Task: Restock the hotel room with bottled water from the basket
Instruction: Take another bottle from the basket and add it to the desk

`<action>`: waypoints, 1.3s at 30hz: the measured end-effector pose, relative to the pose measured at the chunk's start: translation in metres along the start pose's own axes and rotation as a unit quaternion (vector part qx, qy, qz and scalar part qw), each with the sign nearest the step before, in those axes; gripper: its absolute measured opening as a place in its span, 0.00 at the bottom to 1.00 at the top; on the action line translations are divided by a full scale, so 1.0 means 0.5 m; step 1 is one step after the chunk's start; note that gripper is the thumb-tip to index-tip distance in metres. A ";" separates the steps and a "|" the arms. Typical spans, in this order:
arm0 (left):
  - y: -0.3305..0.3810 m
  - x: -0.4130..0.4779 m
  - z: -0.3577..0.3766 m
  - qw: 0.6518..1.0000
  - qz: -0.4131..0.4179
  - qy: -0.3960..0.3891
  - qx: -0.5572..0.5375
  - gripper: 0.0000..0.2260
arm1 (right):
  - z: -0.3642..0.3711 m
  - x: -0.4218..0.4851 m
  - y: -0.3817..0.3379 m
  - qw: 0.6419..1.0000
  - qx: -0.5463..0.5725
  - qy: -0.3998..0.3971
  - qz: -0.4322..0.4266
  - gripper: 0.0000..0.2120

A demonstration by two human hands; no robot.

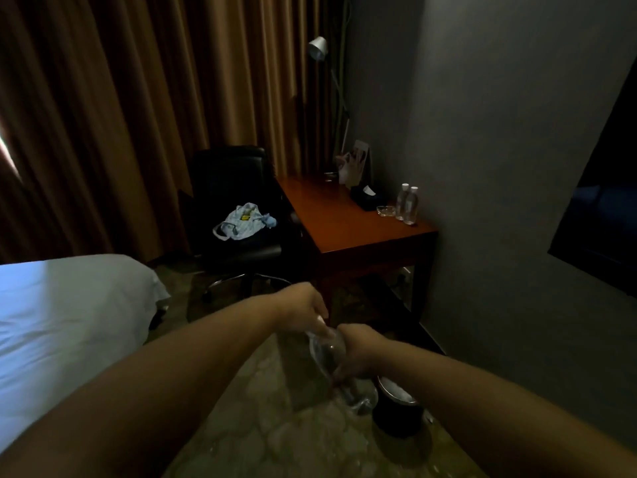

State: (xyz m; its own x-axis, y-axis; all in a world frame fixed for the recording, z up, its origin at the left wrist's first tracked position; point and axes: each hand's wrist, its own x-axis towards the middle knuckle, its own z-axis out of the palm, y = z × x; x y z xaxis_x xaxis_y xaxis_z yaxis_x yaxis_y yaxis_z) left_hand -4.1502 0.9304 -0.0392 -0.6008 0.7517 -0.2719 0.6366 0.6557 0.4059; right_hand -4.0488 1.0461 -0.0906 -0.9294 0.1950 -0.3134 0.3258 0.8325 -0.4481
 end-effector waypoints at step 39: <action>0.183 1.309 -0.254 0.983 0.163 0.062 0.057 0.14 | -0.598 0.934 0.605 0.935 0.307 0.155 0.082 0.17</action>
State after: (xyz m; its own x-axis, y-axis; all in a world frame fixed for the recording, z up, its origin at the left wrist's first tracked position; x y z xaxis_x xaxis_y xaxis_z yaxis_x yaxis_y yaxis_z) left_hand -4.5466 1.4737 -0.0693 -0.4062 0.9132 -0.0324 0.8506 0.3908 0.3518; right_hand -4.4362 1.5442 -0.1225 -0.8332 0.5137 -0.2049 0.4176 0.3415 -0.8420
